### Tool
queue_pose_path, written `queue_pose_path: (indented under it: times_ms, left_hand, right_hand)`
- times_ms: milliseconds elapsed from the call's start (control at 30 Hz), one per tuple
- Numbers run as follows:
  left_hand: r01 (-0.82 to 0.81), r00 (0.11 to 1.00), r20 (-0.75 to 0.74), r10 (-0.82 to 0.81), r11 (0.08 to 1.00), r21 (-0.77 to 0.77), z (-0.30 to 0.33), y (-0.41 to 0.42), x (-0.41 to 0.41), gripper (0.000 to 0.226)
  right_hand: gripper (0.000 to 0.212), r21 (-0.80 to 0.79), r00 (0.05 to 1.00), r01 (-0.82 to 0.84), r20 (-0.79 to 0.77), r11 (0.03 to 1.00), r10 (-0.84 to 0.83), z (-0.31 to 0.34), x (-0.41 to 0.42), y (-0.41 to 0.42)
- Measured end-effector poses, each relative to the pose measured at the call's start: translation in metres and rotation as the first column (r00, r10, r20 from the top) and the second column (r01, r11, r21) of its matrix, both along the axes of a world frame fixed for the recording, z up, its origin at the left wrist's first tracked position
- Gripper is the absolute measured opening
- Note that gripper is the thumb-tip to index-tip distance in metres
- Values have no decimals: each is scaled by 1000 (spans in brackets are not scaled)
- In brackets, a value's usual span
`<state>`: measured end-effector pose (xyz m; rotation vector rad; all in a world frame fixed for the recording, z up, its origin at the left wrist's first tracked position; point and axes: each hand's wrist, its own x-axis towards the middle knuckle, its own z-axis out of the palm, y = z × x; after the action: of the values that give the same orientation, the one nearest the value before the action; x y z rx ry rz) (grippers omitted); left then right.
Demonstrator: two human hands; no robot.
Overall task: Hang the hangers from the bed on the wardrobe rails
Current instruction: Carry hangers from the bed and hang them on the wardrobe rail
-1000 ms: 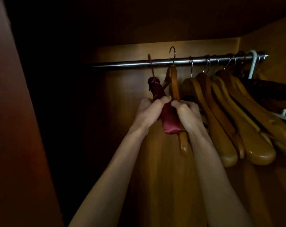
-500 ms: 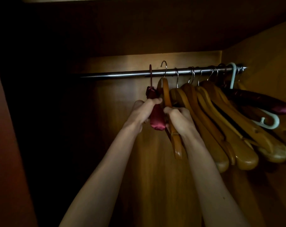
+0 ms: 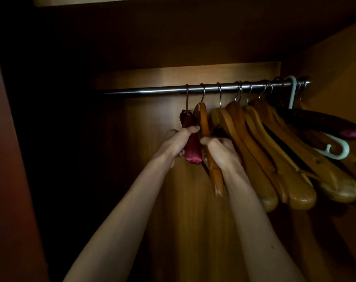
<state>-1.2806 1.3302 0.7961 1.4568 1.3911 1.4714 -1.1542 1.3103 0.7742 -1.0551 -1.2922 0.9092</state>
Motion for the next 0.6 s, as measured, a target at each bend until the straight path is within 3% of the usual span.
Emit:
queue_pose_path:
  times_ms: [100, 267, 600]
  left_hand:
    - [-9, 1000, -19, 9, 1000, 0, -9, -8, 3, 45]
    - [1, 995, -103, 0, 1000, 7, -27, -25, 2, 44]
    - [109, 975, -204, -87, 989, 97, -66, -52, -5, 23]
  right_hand:
    - [15, 33, 999, -28, -25, 999, 29, -5, 1, -2]
    - [33, 89, 997, -60, -49, 994, 65, -26, 0, -11]
    - [32, 204, 993, -6, -111, 979, 29, -101, -5, -52]
